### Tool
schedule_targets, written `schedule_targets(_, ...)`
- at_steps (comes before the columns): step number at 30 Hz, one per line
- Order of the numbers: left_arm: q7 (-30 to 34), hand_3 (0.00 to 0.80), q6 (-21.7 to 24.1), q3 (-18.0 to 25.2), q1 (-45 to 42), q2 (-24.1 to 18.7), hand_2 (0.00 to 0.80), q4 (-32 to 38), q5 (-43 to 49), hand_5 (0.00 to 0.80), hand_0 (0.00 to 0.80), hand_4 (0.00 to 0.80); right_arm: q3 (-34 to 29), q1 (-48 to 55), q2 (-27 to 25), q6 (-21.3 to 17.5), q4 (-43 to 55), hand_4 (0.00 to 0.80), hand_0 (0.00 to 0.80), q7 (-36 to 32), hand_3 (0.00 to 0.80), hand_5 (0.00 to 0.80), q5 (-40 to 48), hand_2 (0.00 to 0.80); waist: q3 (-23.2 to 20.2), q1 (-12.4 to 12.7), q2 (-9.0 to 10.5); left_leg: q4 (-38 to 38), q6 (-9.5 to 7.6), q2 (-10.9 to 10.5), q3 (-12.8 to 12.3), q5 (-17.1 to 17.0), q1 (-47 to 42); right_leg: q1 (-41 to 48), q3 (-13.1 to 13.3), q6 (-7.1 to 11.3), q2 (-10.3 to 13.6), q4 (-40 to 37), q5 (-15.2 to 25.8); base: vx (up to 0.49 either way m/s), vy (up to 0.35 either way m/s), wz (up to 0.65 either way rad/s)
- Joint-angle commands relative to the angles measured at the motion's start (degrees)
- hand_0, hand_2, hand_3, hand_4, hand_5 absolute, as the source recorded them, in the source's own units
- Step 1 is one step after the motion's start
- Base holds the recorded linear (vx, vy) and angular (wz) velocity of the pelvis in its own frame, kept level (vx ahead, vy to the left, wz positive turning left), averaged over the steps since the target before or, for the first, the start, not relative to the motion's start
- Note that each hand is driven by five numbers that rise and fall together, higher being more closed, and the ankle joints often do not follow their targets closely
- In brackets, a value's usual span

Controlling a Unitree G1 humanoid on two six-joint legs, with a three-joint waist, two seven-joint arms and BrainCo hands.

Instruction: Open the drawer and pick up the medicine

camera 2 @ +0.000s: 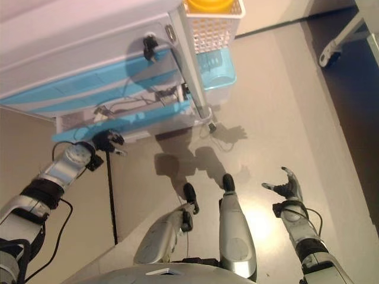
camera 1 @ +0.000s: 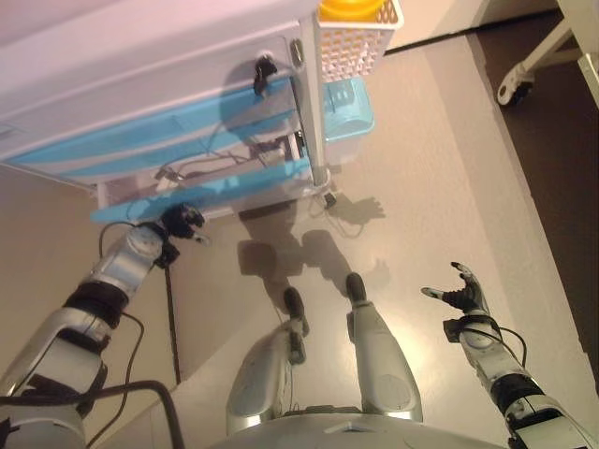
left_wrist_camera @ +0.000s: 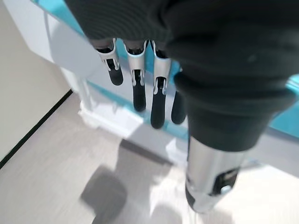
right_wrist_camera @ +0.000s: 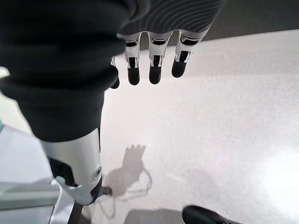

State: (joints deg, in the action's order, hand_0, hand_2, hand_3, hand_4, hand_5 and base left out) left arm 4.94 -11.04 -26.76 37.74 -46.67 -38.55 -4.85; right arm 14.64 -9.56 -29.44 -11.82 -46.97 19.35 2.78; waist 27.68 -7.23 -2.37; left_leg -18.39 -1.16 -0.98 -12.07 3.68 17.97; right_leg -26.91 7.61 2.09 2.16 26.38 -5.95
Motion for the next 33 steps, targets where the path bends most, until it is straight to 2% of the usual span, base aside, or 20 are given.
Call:
schedule_targets(1, -9.0, 0.000, 2.5, 6.0, 8.0, -5.0, 0.000, -6.4, -4.0, 0.000, 0.000, 0.000, 3.0, 2.2, -2.7, -1.2, 2.8, 0.000, 0.000, -0.9, 0.000, 0.000, -0.6, 0.000, -1.0, -2.9, 1.76, -15.6, -4.03, -1.0, 0.7, 10.2, 8.3, -2.3, -3.0, 0.22, 0.7, -0.9, 2.4, -0.046, 0.118, -0.11)
schedule_targets(4, -17.4, 0.000, 4.6, 5.6, 16.1, -6.6, 0.000, -12.8, -7.0, 0.000, 0.000, 0.000, 4.2, 2.1, -2.6, -0.7, 3.9, 0.000, 0.000, -0.9, 0.000, 0.000, -0.9, 0.000, -0.4, -4.1, 2.38, -17.6, -4.29, -0.7, 0.3, 11.0, 10.3, -4.7, -2.1, 0.07, -0.1, 1.0, 2.1, -0.037, 0.115, -0.19)
schedule_targets(6, -25.8, 0.000, 6.6, 5.8, 23.1, -6.7, 0.000, -17.8, -7.3, 0.000, 0.000, 0.000, 5.6, 2.0, -2.1, -1.2, 3.7, 0.000, 0.000, -0.5, 0.000, 0.000, -1.3, 0.000, -0.1, -5.0, 3.11, -18.9, -4.32, -0.5, -0.1, 11.8, 11.8, -6.4, -1.6, -0.09, -0.8, 1.9, 1.9, -0.042, 0.086, -0.08)
schedule_targets(8, -30.1, 0.000, 8.1, 6.6, 23.7, -6.0, 0.000, -17.9, -6.8, 0.000, 0.000, 0.000, 6.1, 1.9, -1.5, -1.4, 3.2, 0.000, 0.000, -0.5, 0.000, 0.000, -1.4, 0.000, -0.1, -5.0, 3.41, -19.1, -4.23, -0.5, -0.1, 12.0, 12.1, -6.8, -1.4, -0.22, -1.2, 2.3, 1.7, -0.025, 0.028, -0.11)
schedule_targets(11, -31.3, 0.000, 10.8, 8.3, 19.1, -3.8, 0.000, -14.3, -6.9, 0.000, 0.000, 0.000, 5.9, 2.4, -0.2, -1.4, 2.7, 0.000, 0.000, -0.5, 0.000, 0.000, -2.0, 0.000, -0.3, -4.2, 3.39, -18.0, -4.00, -1.1, 0.3, 11.9, 11.0, -6.1, -1.2, -0.17, -1.3, 2.2, 1.6, 0.007, -0.018, -0.13)
schedule_targets(15, -25.6, 0.000, 14.9, 12.4, 7.8, 2.2, 0.000, -7.9, -13.0, 0.000, 0.000, 0.000, 5.0, 3.3, 1.6, -1.9, 2.3, 0.000, 0.000, -0.6, 0.000, 0.000, -3.5, 0.000, -0.6, -2.7, 2.83, -14.2, -3.68, -2.0, 1.3, 10.7, 7.6, -3.5, -1.6, 0.18, -0.8, 0.5, 1.8, 0.020, -0.058, 0.03)
schedule_targets(16, -22.6, 0.000, 16.9, 13.5, 1.7, 5.5, 0.000, -5.2, -14.3, 0.000, 0.000, 0.000, 4.2, 3.8, 2.4, -1.7, 2.2, 0.000, 0.000, -0.7, 0.000, 0.000, -4.3, 0.000, -1.0, -1.7, 2.55, -12.2, -3.42, -2.5, 2.1, 9.9, 5.8, -1.8, -2.0, 0.45, -0.4, -1.0, 2.1, 0.047, -0.104, 0.11)
schedule_targets(18, -18.9, 0.000, 19.4, 14.2, -6.9, 9.9, 0.000, -1.8, -15.1, 0.000, 0.000, 0.000, 3.2, 4.4, 3.2, -1.2, 2.5, 0.000, 0.000, -1.1, 0.000, 0.000, -5.4, 0.000, -1.8, -0.2, 2.17, -9.4, -3.07, -3.2, 3.4, 8.6, 3.4, 1.2, -2.9, 0.78, 0.4, -3.5, 2.6, 0.053, -0.114, 0.09)
schedule_targets(22, -11.4, 0.000, 21.7, 13.9, -21.0, 18.3, 0.000, 0.1, -17.7, 0.000, 0.000, 0.000, 1.3, 5.4, 4.2, -1.4, 0.7, 0.000, 0.000, -3.1, 0.000, 0.000, -6.0, 0.000, -4.6, 2.8, 1.71, -3.7, -2.31, -4.5, 6.5, 6.4, -1.7, 8.2, -5.1, 1.30, 2.1, -9.2, 3.3, 0.071, -0.111, 0.12)
schedule_targets(24, -7.8, 0.000, 21.1, 14.0, -25.3, 21.8, 0.000, -2.7, -15.5, 0.000, 0.000, 0.000, 0.5, 6.0, 5.0, -1.7, -0.6, 0.000, 0.000, -5.1, 0.000, 0.000, -5.0, 0.000, -6.7, 4.0, 1.69, -0.7, -1.72, -4.7, 8.0, 5.1, -4.3, 11.6, -6.2, 1.21, 2.2, -12.2, 3.6, 0.113, -0.122, 0.39)
schedule_targets(29, 1.1, 0.000, 21.2, 15.5, -32.4, 28.4, 0.000, -11.8, -20.3, 0.000, 0.000, 0.000, -1.6, 8.0, 7.1, -1.8, -5.0, 0.000, 0.000, -9.3, 0.000, 0.000, -3.6, 0.000, -12.3, 5.8, 1.85, 6.6, -0.76, -4.4, 9.9, 3.5, -11.5, 19.7, -8.3, 0.66, 1.5, -18.6, 3.9, 0.131, -0.080, 0.31)
schedule_targets(33, 4.6, 0.000, 21.8, 16.8, -35.1, 30.8, 0.000, -21.6, -20.4, 0.000, 0.000, 0.000, -2.7, 8.9, 9.3, -2.3, -10.1, 0.000, 0.000, -13.1, 0.000, 0.000, -2.4, 0.000, -16.1, 6.6, 2.51, 9.5, -0.37, -3.9, 10.5, 2.8, -14.8, 23.3, -9.4, 0.39, 0.9, -21.0, 4.2, 0.079, -0.073, 0.18)
